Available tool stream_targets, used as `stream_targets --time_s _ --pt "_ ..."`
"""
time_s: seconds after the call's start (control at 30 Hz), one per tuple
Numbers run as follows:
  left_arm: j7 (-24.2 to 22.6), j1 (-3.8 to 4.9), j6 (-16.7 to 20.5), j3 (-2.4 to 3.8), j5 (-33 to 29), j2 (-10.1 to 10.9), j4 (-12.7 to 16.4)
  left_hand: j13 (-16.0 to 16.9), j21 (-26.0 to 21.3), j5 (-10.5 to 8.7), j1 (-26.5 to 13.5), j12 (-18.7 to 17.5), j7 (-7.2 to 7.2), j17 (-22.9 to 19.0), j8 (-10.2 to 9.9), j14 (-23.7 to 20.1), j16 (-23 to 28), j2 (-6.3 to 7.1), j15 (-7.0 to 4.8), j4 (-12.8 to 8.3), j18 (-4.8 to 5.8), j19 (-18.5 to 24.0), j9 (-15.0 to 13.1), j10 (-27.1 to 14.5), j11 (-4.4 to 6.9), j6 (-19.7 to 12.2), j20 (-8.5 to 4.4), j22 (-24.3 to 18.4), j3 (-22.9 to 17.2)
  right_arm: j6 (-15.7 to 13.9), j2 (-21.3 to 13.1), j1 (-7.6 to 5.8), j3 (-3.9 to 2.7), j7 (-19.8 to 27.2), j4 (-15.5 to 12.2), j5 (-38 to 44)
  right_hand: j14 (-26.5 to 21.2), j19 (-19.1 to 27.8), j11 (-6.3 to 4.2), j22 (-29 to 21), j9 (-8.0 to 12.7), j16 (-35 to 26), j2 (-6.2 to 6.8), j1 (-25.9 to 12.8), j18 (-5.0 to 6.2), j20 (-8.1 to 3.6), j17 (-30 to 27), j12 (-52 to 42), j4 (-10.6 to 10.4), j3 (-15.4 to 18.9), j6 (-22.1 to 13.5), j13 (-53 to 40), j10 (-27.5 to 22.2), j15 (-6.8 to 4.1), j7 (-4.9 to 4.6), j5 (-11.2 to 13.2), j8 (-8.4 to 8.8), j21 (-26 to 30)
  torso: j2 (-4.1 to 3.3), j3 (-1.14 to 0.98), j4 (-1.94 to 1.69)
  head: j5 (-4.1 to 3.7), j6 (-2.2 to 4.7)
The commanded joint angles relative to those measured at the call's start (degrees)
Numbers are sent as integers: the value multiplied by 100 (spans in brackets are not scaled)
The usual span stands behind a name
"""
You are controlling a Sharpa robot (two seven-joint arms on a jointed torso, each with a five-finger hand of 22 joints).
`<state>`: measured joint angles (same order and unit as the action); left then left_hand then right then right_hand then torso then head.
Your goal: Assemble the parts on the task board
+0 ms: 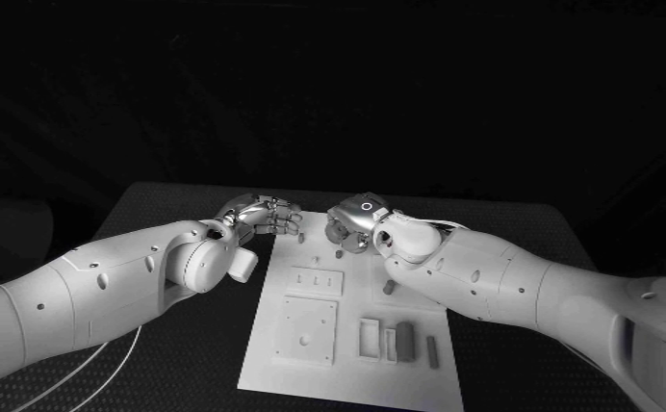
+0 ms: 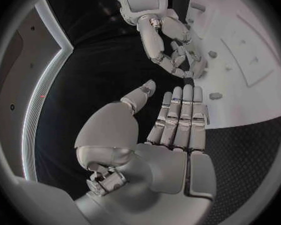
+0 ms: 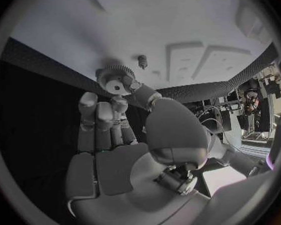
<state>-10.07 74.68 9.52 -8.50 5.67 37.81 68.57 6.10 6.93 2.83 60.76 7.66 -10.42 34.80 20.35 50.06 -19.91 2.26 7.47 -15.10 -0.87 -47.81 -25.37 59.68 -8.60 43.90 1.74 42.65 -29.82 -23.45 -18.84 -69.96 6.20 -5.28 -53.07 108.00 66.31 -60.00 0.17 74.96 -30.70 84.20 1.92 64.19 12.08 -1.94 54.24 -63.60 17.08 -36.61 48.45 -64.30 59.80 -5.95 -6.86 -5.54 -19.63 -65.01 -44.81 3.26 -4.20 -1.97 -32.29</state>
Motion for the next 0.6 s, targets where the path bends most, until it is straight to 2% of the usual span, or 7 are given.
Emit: stream_targets --time_s 0.03,0.6 --pt "-46 5 -95 5 13 -18 3 -10 -39 -1 -24 -36 -31 8 -37 24 34 1 12 -5 25 -37 7 15 -38 -13 11 5 31 -33 35 13 13 -29 28 161 48 -10 -80 89 -192 27 42 3 292 -32 -8 -19 -29 12 1039 9 -68 -47 129 8 -9 -20 0 1 -1 15 -6" --pt "-44 5 -97 5 13 -31 -11 -11 -45 -1 -25 -41 -34 14 -40 25 41 1 12 -5 24 -38 8 15 -39 -16 11 7 33 50 125 66 49 27 91 80 50 -14 -78 84 -190 20 53 -2 292 -34 -19 -11 -31 14 1036 23 -64 -47 127 9 0 -15 -3 -2 4 43 -13"
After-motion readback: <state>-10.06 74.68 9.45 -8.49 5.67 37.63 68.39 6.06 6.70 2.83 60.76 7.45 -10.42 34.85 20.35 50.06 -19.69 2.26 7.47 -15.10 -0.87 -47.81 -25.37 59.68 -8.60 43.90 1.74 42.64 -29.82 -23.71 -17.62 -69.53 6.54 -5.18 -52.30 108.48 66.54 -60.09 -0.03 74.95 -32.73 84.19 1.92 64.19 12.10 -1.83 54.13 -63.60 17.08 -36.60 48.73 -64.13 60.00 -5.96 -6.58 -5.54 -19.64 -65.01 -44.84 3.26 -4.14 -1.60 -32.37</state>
